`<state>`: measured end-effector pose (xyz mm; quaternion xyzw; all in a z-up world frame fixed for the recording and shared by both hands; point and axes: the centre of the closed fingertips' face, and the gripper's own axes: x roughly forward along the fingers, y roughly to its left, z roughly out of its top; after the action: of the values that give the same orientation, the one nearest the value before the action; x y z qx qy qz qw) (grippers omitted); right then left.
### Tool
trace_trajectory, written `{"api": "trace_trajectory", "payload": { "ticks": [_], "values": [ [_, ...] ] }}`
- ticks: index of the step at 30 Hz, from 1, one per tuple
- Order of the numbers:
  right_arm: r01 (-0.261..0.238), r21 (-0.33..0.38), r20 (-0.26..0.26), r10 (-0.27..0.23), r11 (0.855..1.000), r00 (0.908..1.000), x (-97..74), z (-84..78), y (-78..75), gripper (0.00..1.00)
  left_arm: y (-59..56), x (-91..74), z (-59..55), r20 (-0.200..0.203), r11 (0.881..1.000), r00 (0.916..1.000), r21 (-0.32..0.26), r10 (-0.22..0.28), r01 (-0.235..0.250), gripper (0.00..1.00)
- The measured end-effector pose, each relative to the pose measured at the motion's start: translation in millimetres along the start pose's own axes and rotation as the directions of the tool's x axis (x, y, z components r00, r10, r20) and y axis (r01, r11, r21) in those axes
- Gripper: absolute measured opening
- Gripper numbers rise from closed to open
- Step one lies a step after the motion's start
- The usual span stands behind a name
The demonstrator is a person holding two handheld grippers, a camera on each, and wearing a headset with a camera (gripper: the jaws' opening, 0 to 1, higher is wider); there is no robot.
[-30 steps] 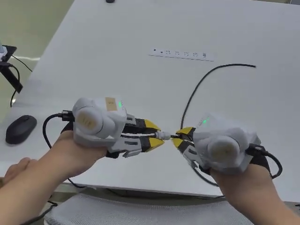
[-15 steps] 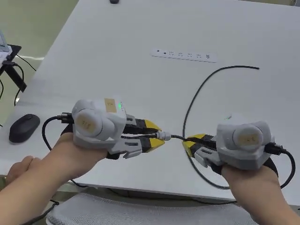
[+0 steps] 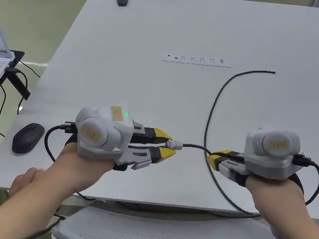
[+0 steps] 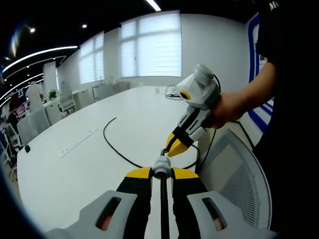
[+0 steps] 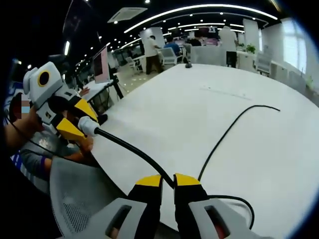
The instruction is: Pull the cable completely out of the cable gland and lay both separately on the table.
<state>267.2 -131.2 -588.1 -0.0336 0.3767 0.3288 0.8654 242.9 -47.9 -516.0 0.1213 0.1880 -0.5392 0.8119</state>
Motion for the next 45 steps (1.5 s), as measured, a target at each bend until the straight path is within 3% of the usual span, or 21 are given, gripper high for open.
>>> {"api": "trace_trajectory", "payload": {
  "ticks": [4, 6, 8, 10, 13, 16, 23, 28, 31, 34, 40, 45],
  "values": [
    [0.007, -0.108, 0.025, -0.004, 0.994, 0.9997, -2.4, 4.1, 0.2, 0.06, 0.8, 0.1, -0.6, 0.001, 1.000, 1.0000, -0.007, 0.003, -0.003, 0.15],
    [0.011, -0.156, 0.047, -0.004, 0.988, 0.9989, -3.5, 9.8, 2.2, 0.13, 0.8, 0.2, -1.5, -0.003, 1.000, 1.0000, -0.005, 0.003, -0.003, 0.15],
    [0.035, -0.238, 0.064, -0.021, 0.971, 0.9978, -7.3, 18.1, 5.2, 0.19, 0.8, 0.6, -1.9, -0.004, 1.000, 1.0000, -0.006, 0.005, -0.005, 0.15],
    [0.041, -0.328, 0.084, -0.014, 0.944, 0.9963, -10.2, 28.0, 13.4, 0.21, 0.3, 1.0, -0.7, 0.000, 1.000, 1.0000, -0.010, 0.006, -0.006, 0.15],
    [0.040, -0.450, 0.099, 0.006, 0.892, 0.9951, -12.1, 39.7, 28.6, 0.21, -0.4, 2.1, 0.8, 0.001, 1.000, 1.0000, -0.011, 0.005, -0.005, 0.15],
    [0.027, -0.572, 0.111, 0.045, 0.820, 0.9928, -11.8, 51.7, 51.5, 0.21, -1.1, 2.6, 2.2, 0.003, 1.000, 1.0000, -0.013, 0.003, -0.003, 0.15],
    [0.009, -0.670, 0.108, 0.086, 0.742, 0.9904, -7.0, 54.9, 73.6, 0.17, -0.3, 1.3, 5.0, 0.013, 1.000, 0.9999, -0.020, 0.003, -0.003, 0.15],
    [0.003, -0.701, 0.117, 0.110, 0.713, 0.9870, -6.9, 56.8, 80.8, 0.12, 0.1, 0.0, 4.4, 0.014, 1.000, 0.9999, -0.025, 0.004, -0.003, 0.15],
    [0.007, -0.706, 0.119, 0.109, 0.708, 0.9869, -8.1, 58.3, 80.0, 0.04, 0.5, -0.6, 5.3, 0.020, 1.000, 0.9998, -0.027, 0.006, -0.006, 0.15],
    [0.005, -0.684, 0.121, 0.107, 0.730, 0.9868, -7.9, 59.9, 77.2, 0.03, 0.3, -0.2, 6.6, 0.023, 1.000, 0.9997, -0.026, 0.008, -0.007, 0.15],
    [-0.012, -0.611, 0.126, 0.112, 0.792, 0.9857, -8.2, 59.5, 72.5, 0.02, 0.9, -0.1, 9.0, 0.033, 1.000, 0.9994, -0.024, 0.012, -0.011, 0.15],
    [-0.008, -0.574, 0.130, 0.100, 0.819, 0.9864, -9.3, 58.4, 64.5, 0.01, 1.5, -0.3, 11.6, 0.047, 1.000, 0.9988, -0.022, 0.014, -0.013, 0.15]
  ]
}}
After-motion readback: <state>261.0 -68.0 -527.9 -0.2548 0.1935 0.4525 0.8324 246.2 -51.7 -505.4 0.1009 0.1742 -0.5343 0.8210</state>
